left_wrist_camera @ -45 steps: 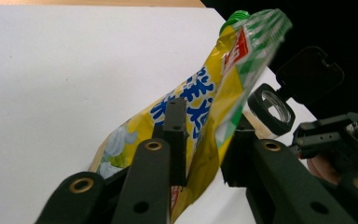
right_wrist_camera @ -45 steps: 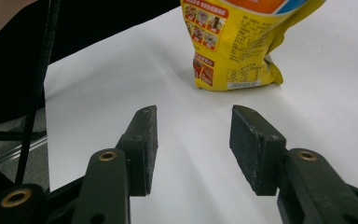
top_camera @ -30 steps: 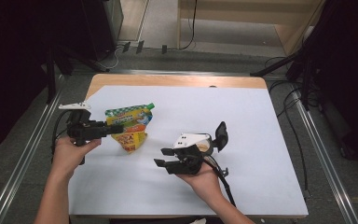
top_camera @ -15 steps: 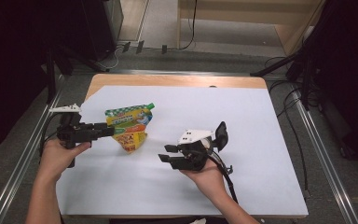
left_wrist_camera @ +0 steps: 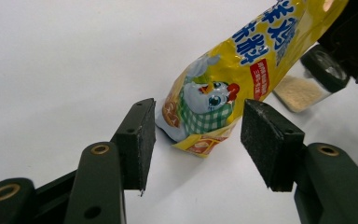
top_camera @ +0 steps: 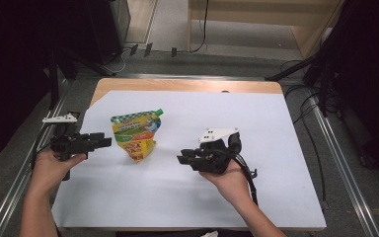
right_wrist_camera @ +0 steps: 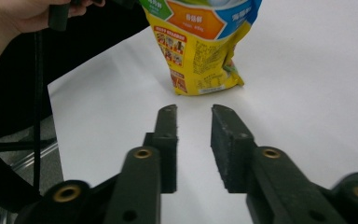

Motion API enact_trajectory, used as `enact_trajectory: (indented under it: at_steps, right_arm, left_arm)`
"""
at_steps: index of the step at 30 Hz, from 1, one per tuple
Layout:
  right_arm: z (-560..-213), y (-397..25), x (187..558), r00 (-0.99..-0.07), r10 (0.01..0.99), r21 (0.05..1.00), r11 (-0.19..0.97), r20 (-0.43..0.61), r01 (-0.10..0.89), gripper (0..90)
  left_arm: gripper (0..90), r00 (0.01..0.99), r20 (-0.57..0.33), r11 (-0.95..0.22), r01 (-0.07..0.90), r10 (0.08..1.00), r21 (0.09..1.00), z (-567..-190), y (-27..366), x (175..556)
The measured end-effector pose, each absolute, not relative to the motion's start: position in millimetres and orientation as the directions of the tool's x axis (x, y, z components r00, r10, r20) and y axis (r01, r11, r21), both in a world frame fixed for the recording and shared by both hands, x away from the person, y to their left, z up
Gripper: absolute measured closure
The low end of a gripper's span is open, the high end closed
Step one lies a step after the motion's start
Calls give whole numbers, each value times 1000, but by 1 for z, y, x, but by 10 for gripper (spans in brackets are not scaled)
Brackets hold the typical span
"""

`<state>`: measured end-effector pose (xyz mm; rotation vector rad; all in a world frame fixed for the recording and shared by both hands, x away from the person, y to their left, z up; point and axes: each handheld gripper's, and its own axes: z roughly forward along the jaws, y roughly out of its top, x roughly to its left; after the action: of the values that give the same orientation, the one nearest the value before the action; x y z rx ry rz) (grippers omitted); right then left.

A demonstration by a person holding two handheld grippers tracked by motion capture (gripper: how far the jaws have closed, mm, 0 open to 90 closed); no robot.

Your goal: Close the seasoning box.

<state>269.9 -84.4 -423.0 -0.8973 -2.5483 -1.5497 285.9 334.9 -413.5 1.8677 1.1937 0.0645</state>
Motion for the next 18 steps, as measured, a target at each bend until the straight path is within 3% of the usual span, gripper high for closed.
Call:
enact_trajectory:
  at_steps: [8,18]
  right_arm:
    - [-404,-111,278,-822,474,804,325,317,498,900]
    - [-384,-151,289,-792,525,806,295,312,513,900]
  left_arm:
    - [459,516,-364,-136,700,776,701,-420,333,290]
    - [455,525,-352,-153,696,775,701,-424,328,292]
